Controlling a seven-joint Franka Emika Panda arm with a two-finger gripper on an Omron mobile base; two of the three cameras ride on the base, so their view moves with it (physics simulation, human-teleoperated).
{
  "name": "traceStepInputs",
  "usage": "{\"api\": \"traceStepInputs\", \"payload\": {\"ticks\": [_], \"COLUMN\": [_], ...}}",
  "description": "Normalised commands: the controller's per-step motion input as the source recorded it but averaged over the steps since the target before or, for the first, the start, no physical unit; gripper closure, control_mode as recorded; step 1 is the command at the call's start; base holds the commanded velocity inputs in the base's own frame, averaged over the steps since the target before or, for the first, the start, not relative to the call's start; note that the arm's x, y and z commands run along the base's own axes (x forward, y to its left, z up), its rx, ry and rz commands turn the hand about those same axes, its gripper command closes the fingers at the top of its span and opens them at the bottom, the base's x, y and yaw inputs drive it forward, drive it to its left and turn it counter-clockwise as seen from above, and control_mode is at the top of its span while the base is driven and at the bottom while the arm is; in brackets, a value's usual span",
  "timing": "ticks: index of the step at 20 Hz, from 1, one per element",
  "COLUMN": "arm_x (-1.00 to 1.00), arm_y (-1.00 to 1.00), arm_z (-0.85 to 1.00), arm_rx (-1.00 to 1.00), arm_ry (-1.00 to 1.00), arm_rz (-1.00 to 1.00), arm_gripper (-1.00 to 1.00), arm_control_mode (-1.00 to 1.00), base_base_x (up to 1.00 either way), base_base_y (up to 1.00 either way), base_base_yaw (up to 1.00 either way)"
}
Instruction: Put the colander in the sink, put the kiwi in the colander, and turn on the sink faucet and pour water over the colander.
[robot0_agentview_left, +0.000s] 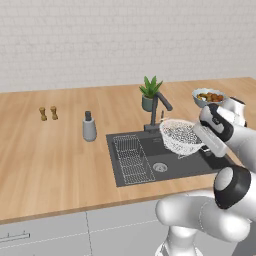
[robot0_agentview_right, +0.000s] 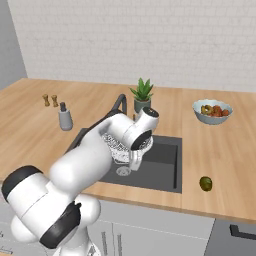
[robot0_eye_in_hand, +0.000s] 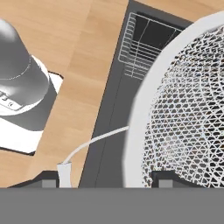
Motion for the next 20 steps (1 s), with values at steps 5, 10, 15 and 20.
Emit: {"api": "traceStepInputs", "payload": {"ticks": [5, 10, 15, 20], "arm_x": [0.04, 0.00, 0.02, 0.19], "arm_y": [-0.01, 0.09, 0.18, 0.31], "arm_z": [-0.14, -0.35, -0.35, -0.33], "arm_rx": [0.00, -0.02, -0.01, -0.01], "arm_ry": [0.03, 0.12, 0.11, 0.04], "arm_rz": [0.09, 0.02, 0.00, 0.00], "arm_gripper": [1.00, 1.00, 1.00, 1.00], "arm_control_mode": [-1.00, -1.00, -1.00, -1.00], "base_base_x": [0.00, 0.00, 0.00, 0.00], "base_base_y": [0.00, 0.00, 0.00, 0.00], "base_base_yaw": [0.00, 0.00, 0.00, 0.00]}}
